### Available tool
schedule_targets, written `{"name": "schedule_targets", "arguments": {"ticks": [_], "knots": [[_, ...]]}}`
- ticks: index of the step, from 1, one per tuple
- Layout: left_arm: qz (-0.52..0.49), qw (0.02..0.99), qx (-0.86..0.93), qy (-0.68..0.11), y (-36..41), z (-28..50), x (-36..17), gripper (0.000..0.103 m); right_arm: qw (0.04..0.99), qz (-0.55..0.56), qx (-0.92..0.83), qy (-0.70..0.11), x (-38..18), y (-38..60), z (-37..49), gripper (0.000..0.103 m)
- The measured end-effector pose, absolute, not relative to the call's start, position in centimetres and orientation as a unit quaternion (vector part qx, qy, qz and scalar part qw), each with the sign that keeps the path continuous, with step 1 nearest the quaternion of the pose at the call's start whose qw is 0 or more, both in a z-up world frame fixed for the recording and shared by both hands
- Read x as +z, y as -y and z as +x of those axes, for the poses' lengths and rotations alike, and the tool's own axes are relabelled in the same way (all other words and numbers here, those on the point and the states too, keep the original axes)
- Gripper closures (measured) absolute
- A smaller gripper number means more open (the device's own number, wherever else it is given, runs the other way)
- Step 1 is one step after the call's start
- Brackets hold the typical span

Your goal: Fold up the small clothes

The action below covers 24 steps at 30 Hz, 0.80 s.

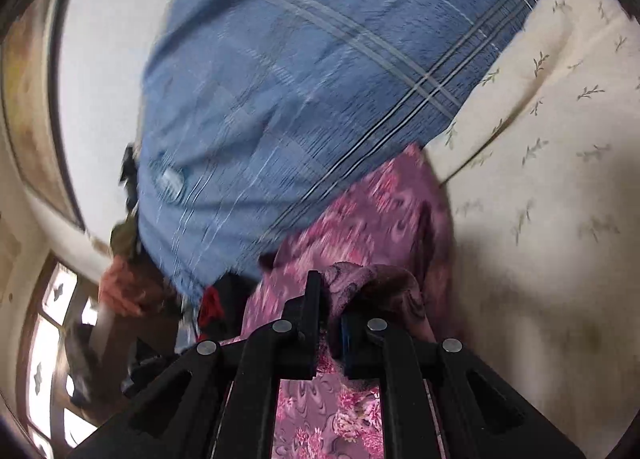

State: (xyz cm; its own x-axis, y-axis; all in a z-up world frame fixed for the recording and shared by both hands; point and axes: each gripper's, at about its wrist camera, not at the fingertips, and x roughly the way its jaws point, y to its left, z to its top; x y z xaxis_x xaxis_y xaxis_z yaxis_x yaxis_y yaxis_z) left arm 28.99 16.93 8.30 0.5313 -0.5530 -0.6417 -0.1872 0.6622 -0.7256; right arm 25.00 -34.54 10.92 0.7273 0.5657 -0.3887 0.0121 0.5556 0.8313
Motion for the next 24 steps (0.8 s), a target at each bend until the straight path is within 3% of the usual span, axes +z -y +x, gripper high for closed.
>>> {"name": "schedule_targets", "arguments": {"ticks": [7,9,11,12,15,16,17,18,24], "knots": [[-0.382,0.748,-0.077,-0.537,-16.3,35.0,4.0,0.096,0.793,0.459,0.132,-0.377,7.8,34.7,30.6,0.09],[-0.384,0.75,-0.1,-0.529,-16.3,34.4,4.6,0.083,0.786,0.467,0.139,-0.38,7.8,34.7,30.4,0.083],[-0.383,0.758,-0.12,-0.515,-16.0,33.1,5.7,0.038,0.774,0.476,0.169,-0.382,7.9,34.7,29.9,0.064],[-0.384,0.759,-0.125,-0.51,-15.8,32.8,6.1,0.033,0.773,0.471,0.176,-0.388,8.0,34.5,29.6,0.062],[-0.382,0.76,-0.138,-0.508,-14.9,33.0,7.0,0.032,0.772,0.451,0.202,-0.4,8.4,33.8,29.8,0.063],[-0.378,0.763,-0.132,-0.507,-14.6,33.6,7.3,0.035,0.777,0.441,0.206,-0.399,8.8,33.6,30.0,0.073],[-0.375,0.768,-0.126,-0.505,-14.4,34.4,7.5,0.046,0.785,0.437,0.208,-0.387,9.3,33.5,30.3,0.084],[-0.375,0.769,-0.118,-0.503,-14.4,35.3,7.7,0.051,0.786,0.447,0.212,-0.371,9.7,33.8,30.6,0.085],[-0.466,0.735,-0.054,-0.49,-18.6,38.6,7.1,0.055,0.779,0.543,0.094,-0.299,8.7,39.0,31.7,0.076]]}}
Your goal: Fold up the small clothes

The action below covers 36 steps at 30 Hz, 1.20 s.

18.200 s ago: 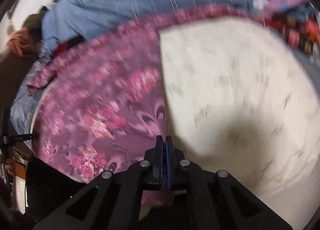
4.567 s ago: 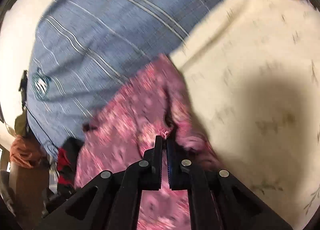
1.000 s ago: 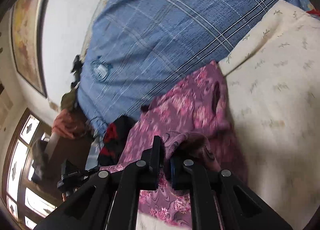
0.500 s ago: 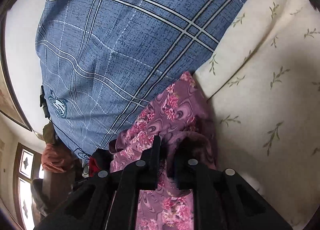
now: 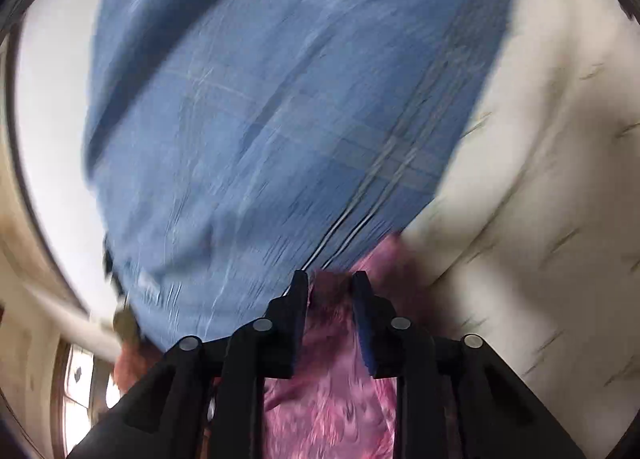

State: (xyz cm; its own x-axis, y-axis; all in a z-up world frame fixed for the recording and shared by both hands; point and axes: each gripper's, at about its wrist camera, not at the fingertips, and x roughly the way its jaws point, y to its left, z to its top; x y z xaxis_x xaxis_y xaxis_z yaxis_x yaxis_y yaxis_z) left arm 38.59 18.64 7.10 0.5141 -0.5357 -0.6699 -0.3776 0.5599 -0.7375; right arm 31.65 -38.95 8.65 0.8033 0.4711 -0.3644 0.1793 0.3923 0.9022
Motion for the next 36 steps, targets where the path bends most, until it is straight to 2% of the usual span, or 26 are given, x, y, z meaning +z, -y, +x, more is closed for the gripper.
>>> {"name": "schedule_targets", "arguments": {"ticks": [7,11,15,16,17,18,22,24,26,28,30,31,33,35,36], "knots": [[-0.382,0.776,-0.047,-0.5,-20.0,35.9,8.7,0.04,0.808,0.469,0.076,-0.348,8.7,39.1,29.6,0.061],[-0.315,0.774,-0.075,-0.544,-17.7,34.8,6.6,0.037,0.822,0.42,0.079,-0.377,8.7,36.6,29.5,0.052],[-0.283,0.758,-0.095,-0.581,-15.3,34.8,4.3,0.039,0.831,0.374,0.074,-0.404,8.3,34.1,31.0,0.051],[-0.27,0.764,-0.096,-0.578,-14.8,34.8,4.4,0.051,0.835,0.36,0.078,-0.409,8.4,33.3,31.5,0.058],[-0.25,0.778,-0.093,-0.569,-14.1,35.0,5.0,0.076,0.839,0.341,0.088,-0.414,8.6,32.6,32.1,0.093],[-0.24,0.789,-0.092,-0.559,-13.7,35.1,5.5,0.084,0.849,0.314,0.097,-0.414,9.2,31.7,32.4,0.097],[-0.207,0.817,-0.043,-0.536,-13.5,36.8,5.5,0.091,0.881,0.315,0.088,-0.343,11.9,31.9,32.0,0.098],[-0.191,0.809,-0.014,-0.556,-13.6,37.9,3.9,0.091,0.864,0.311,0.056,-0.393,9.9,32.4,33.5,0.098],[-0.225,0.796,-0.012,-0.562,-14.5,37.9,3.3,0.091,0.844,0.295,0.029,-0.447,7.7,32.2,34.2,0.097],[-0.247,0.794,-0.019,-0.555,-15.3,37.2,4.2,0.091,0.849,0.311,0.029,-0.426,8.3,32.3,33.0,0.09],[-0.247,0.795,-0.019,-0.554,-16.2,35.9,5.3,0.091,0.853,0.319,0.036,-0.412,9.3,32.7,31.5,0.089],[-0.25,0.797,-0.025,-0.55,-16.7,34.8,6.1,0.09,0.853,0.319,0.038,-0.411,9.8,32.8,30.5,0.086],[-0.258,0.797,-0.043,-0.545,-17.6,32.2,7.5,0.081,0.855,0.319,0.044,-0.406,10.8,33.2,27.6,0.081],[-0.275,0.796,-0.063,-0.535,-18.3,28.5,8.6,0.054,0.853,0.333,0.062,-0.398,11.4,33.4,24.6,0.071],[-0.282,0.798,-0.069,-0.529,-18.8,27.1,8.9,0.05,0.85,0.34,0.069,-0.396,11.5,33.5,23.2,0.069]]}}
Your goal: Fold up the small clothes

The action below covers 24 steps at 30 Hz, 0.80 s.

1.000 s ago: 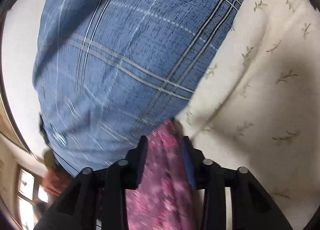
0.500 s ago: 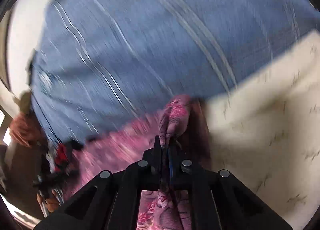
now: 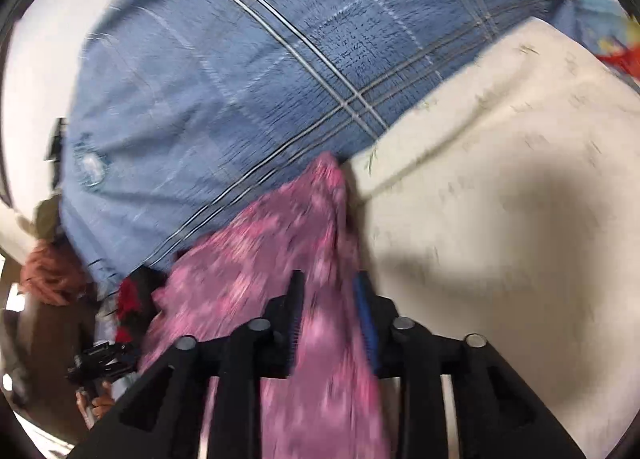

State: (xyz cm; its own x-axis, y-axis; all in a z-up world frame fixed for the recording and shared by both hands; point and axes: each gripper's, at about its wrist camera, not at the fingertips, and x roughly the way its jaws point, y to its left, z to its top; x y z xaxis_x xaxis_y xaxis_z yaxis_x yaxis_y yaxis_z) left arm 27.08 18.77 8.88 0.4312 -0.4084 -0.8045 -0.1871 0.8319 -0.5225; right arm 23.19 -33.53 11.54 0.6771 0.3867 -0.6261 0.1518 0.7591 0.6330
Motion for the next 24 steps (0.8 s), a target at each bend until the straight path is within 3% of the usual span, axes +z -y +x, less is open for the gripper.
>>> {"name": "schedule_targets", "arguments": {"ticks": [2,7,11,16,18,19,24], "knots": [[-0.296,0.794,-0.094,-0.522,-18.6,23.6,8.9,0.045,0.844,0.361,0.09,-0.386,11.4,33.8,19.6,0.064],[-0.354,0.757,-0.133,-0.534,-14.4,19.5,5.6,0.045,0.817,0.413,0.109,-0.389,9.9,33.4,13.0,0.054],[-0.423,0.715,-0.125,-0.542,-14.9,19.8,2.8,0.045,0.79,0.45,0.101,-0.403,7.7,32.9,12.3,0.054],[-0.495,0.697,-0.105,-0.508,-15.9,21.2,2.3,0.046,0.797,0.485,0.073,-0.351,6.8,31.6,14.6,0.056],[-0.495,0.699,-0.091,-0.508,-15.6,22.5,2.3,0.068,0.804,0.482,0.063,-0.344,6.8,31.3,15.5,0.068],[-0.485,0.704,-0.087,-0.512,-15.3,22.9,2.6,0.095,0.807,0.474,0.062,-0.347,6.9,31.1,16.2,0.097],[-0.469,0.738,-0.092,-0.476,-14.9,20.7,6.6,0.098,0.835,0.461,0.098,-0.283,11.3,32.8,15.5,0.098]]}}
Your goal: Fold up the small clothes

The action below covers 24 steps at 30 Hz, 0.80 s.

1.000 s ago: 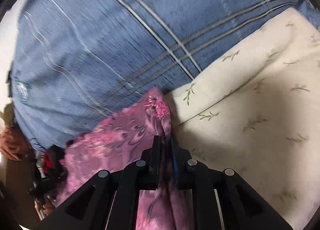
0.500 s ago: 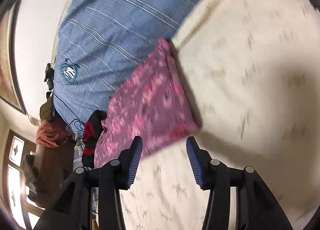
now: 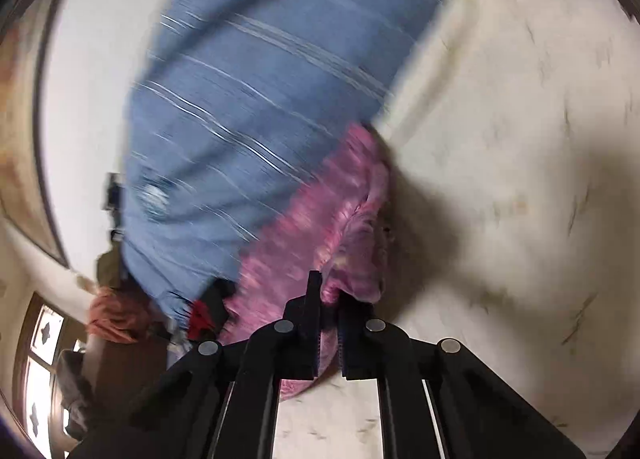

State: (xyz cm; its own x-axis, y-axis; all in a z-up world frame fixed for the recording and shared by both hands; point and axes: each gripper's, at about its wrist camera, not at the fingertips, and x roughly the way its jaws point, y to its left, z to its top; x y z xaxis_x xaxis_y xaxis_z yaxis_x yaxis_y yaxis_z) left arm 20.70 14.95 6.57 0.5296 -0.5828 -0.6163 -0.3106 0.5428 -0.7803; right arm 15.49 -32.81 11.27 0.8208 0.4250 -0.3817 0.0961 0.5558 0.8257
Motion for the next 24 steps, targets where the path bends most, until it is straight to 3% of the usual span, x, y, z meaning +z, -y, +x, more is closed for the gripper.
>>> {"name": "schedule_targets", "arguments": {"ticks": [4,8,10,11,15,18,19,20,24], "knots": [[-0.419,0.761,-0.06,-0.491,-15.1,19.6,5.8,0.098,0.839,0.46,0.091,-0.274,11.7,34.6,13.6,0.099],[-0.47,0.703,-0.051,-0.532,-16.4,20.5,1.0,0.097,0.824,0.435,0.035,-0.361,6.8,34.7,14.4,0.099],[-0.458,0.711,-0.053,-0.531,-17.1,19.8,1.9,0.095,0.828,0.428,0.041,-0.36,6.6,34.4,13.8,0.097],[-0.441,0.721,-0.056,-0.531,-17.2,19.5,2.6,0.093,0.831,0.423,0.04,-0.36,7.1,34.3,13.5,0.091],[-0.354,0.773,-0.084,-0.52,-18.3,17.1,6.6,0.086,0.852,0.391,0.023,-0.347,10.2,35.3,12.3,0.09],[-0.292,0.816,-0.078,-0.494,-18.6,17.2,9.8,0.057,0.868,0.378,0.023,-0.321,12.6,36.5,12.7,0.076],[-0.271,0.829,-0.07,-0.484,-18.5,18.0,10.7,0.04,0.87,0.37,0.03,-0.324,13.2,36.5,14.0,0.066],[-0.25,0.842,-0.061,-0.474,-18.4,19.4,11.4,0.032,0.871,0.365,0.033,-0.327,13.4,36.4,14.8,0.062],[-0.212,0.837,-0.06,-0.501,-16.9,26.8,10.9,0.03,0.869,0.34,0.061,-0.354,13.1,34.5,21.2,0.06]]}}
